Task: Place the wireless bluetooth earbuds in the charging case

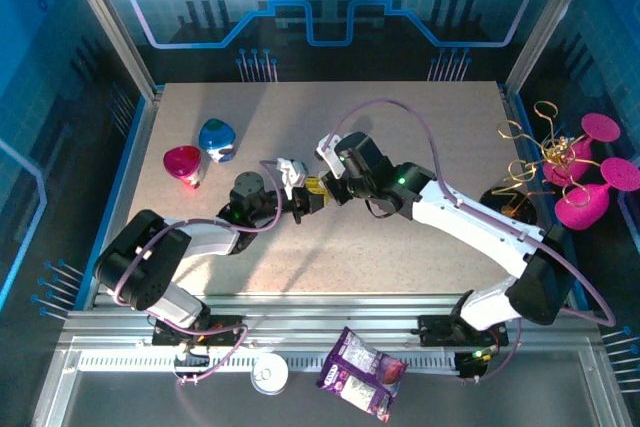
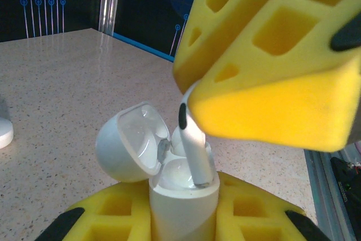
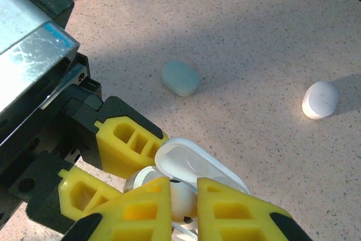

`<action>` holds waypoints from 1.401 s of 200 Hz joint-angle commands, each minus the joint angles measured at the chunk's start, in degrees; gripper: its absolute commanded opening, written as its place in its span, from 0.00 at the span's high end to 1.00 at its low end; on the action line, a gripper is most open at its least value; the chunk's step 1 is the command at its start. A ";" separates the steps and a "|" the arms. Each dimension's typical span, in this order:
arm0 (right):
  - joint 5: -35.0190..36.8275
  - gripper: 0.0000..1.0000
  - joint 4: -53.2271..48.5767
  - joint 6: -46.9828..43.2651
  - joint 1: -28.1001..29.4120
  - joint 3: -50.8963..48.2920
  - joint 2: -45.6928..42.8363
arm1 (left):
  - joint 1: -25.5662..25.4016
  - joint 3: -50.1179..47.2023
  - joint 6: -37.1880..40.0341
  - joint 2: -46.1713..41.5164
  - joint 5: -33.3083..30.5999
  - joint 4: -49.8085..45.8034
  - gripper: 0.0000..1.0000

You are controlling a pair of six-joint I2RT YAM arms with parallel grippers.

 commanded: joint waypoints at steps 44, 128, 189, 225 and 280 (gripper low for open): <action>-2.66 0.87 1.96 -0.20 0.62 0.31 0.30 | -0.39 2.27 -1.33 -1.31 -0.02 0.77 0.83; -6.49 0.82 2.22 0.50 0.70 -1.15 -0.57 | -0.42 2.35 -2.38 -1.09 0.26 2.45 0.83; -4.29 0.54 3.93 2.75 -1.13 -2.04 -6.55 | -0.39 0.68 -1.94 -0.60 1.68 6.58 0.83; -11.10 0.39 7.07 10.47 -7.62 -4.47 -10.29 | -0.42 -0.43 0.05 0.34 4.83 11.75 0.83; -21.65 0.31 -3.46 16.88 -15.85 3.04 -2.39 | -0.36 -1.82 4.50 -0.51 8.68 14.43 0.83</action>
